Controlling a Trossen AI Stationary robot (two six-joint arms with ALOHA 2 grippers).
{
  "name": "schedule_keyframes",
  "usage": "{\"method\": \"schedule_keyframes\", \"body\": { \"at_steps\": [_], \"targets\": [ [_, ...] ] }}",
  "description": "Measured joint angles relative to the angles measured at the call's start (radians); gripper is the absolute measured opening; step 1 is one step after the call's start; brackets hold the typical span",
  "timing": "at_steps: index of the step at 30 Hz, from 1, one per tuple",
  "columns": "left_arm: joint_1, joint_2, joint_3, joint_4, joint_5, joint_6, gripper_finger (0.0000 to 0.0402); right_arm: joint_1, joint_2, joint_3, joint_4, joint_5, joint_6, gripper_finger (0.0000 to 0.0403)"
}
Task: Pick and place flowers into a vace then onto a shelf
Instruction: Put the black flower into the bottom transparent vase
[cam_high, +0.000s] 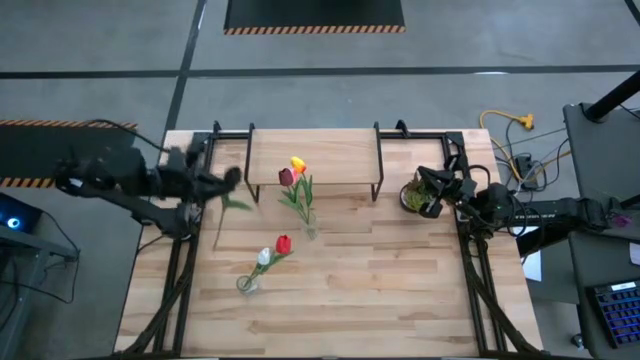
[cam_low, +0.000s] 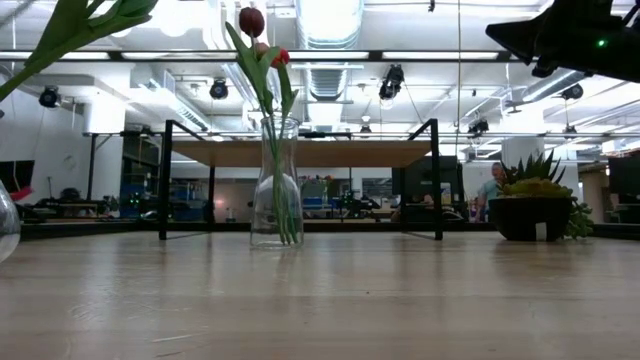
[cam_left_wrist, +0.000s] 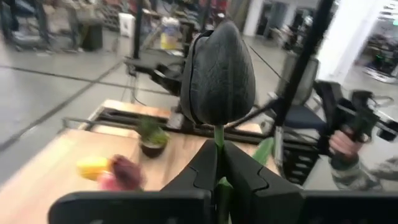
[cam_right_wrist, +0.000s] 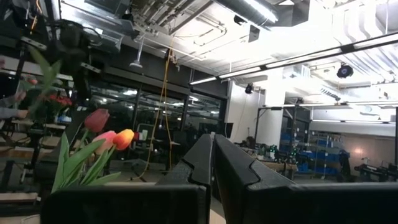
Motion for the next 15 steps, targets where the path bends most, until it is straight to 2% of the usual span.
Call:
{"method": "schedule_keyframes", "body": {
  "at_steps": [5,15],
  "targets": [
    [-0.161,0.054,-0.032,0.080,-0.115,0.005,0.0000,0.000,0.000,0.000,-0.003,0.000,0.000,0.0009],
    [-0.514,0.184,0.003,0.107,-0.538,0.010,0.0000,0.000,0.000,0.000,-0.003,0.000,0.000,0.0009]
  ]
}}
